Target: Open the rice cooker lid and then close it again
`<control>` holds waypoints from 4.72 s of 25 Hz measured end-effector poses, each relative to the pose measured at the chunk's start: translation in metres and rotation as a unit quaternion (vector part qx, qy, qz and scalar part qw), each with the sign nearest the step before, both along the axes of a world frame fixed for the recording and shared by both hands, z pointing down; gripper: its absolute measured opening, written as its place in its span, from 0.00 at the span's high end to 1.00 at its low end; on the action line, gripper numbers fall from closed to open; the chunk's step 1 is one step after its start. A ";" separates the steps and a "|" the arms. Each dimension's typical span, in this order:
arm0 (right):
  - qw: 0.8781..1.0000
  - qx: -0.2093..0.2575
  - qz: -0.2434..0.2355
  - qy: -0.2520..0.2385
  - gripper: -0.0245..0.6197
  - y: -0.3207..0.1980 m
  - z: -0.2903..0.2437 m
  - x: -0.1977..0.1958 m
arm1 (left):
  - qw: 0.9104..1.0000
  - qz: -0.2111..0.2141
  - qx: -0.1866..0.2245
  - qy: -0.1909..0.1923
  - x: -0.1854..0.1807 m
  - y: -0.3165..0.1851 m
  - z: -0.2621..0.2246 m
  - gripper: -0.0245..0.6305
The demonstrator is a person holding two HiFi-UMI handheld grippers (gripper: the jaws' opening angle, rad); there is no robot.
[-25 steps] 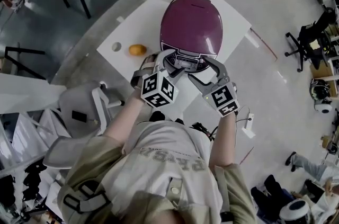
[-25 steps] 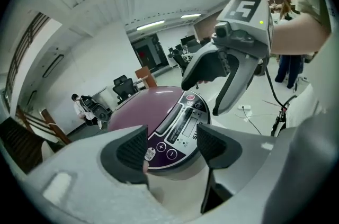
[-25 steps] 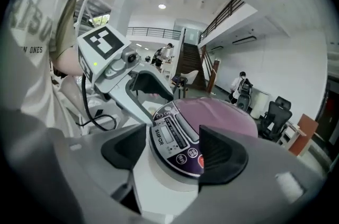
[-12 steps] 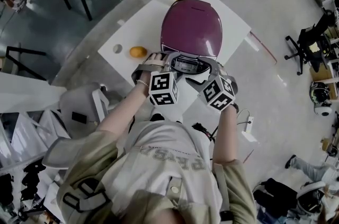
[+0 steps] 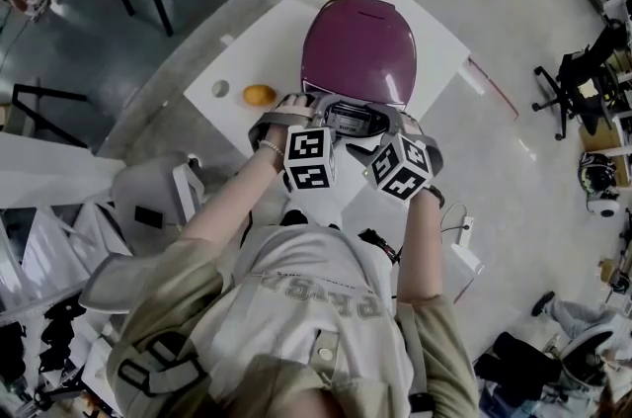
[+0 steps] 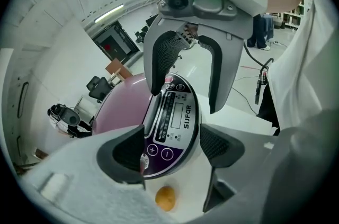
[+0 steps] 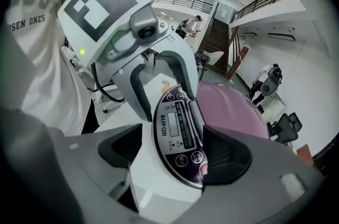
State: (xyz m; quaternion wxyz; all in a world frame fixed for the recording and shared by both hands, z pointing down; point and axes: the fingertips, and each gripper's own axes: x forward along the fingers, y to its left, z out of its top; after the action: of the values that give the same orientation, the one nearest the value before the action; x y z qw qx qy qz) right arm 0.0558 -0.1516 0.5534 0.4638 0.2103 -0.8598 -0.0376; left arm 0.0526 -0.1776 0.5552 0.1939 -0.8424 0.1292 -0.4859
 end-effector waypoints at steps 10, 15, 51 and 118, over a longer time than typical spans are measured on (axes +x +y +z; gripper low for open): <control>1.000 -0.012 0.007 0.005 0.44 -0.001 0.006 -0.001 | 1.000 0.000 -0.006 -0.012 -0.002 -0.001 0.005 0.43; 1.000 -0.023 0.012 0.003 0.44 -0.001 0.003 -0.002 | 1.000 0.003 -0.003 -0.023 -0.002 0.000 0.005 0.43; 0.993 -0.108 0.021 0.037 0.45 -0.003 -0.003 -0.002 | 0.999 -0.001 0.003 -0.047 -0.001 -0.002 0.010 0.42; 0.927 0.092 0.236 -0.276 0.42 -0.049 -0.078 0.026 | 0.980 -0.064 0.032 0.184 -0.073 -0.069 -0.070 0.44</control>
State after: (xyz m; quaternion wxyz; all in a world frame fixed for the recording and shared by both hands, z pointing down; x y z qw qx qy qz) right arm 0.0817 -0.2008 0.4754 0.1828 0.4506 -0.8722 0.0530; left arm -0.0209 -0.2470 0.4856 0.1623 -0.9008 0.2322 -0.3292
